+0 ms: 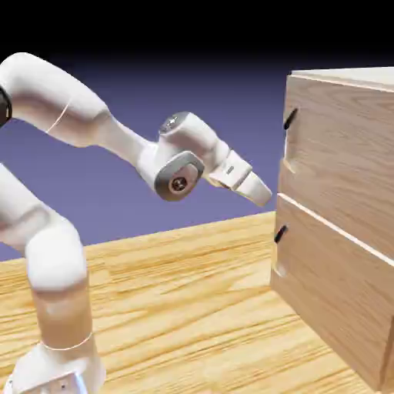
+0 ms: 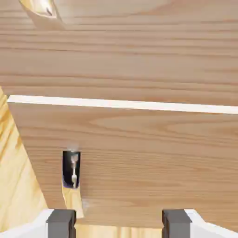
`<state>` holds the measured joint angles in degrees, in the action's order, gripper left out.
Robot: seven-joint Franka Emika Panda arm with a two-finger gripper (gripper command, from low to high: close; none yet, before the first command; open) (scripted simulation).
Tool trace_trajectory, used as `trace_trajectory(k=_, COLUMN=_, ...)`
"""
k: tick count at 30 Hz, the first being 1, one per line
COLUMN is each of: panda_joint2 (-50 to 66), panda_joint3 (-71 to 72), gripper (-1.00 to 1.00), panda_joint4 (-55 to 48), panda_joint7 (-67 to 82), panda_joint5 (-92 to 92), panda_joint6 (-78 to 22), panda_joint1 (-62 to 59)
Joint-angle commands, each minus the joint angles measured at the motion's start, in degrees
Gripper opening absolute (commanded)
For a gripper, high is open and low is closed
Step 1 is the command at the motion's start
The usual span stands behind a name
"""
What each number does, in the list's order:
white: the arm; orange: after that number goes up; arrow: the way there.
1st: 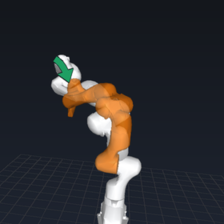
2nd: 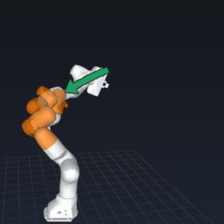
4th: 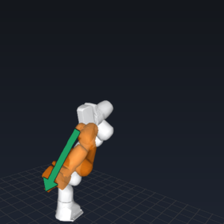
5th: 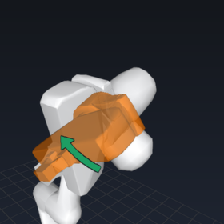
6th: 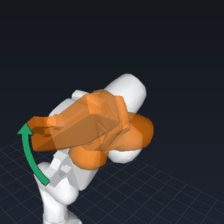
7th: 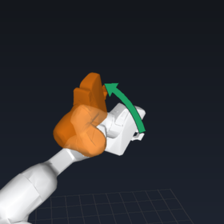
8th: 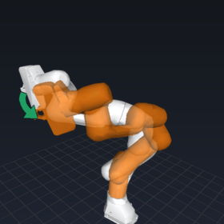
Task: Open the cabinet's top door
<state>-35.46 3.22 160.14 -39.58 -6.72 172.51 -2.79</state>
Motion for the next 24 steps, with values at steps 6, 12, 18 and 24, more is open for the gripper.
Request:
trace_trajectory(k=6, panda_joint2=-6.2, panda_joint3=7.2, gripper=0.00, panda_joint4=-1.9, panda_joint7=6.4, panda_joint5=-15.0, panda_joint6=-3.3, panda_joint1=-7.7)
trace_trajectory(k=12, panda_joint2=-12.4, panda_joint3=14.3, gripper=0.00, panda_joint4=-3.8, panda_joint7=12.8, panda_joint5=-29.9, panda_joint6=-6.7, panda_joint1=-15.5)
trace_trajectory(k=18, panda_joint2=-18.7, panda_joint3=21.5, gripper=0.00, panda_joint4=-5.7, panda_joint7=19.2, panda_joint5=-44.9, panda_joint6=-10.0, panda_joint1=-23.2)
trace_trajectory(k=24, panda_joint2=-24.9, panda_joint3=28.6, gripper=0.00, panda_joint4=-7.7, panda_joint7=25.6, panda_joint5=-59.8, panda_joint6=-13.3, panda_joint1=-31.0)
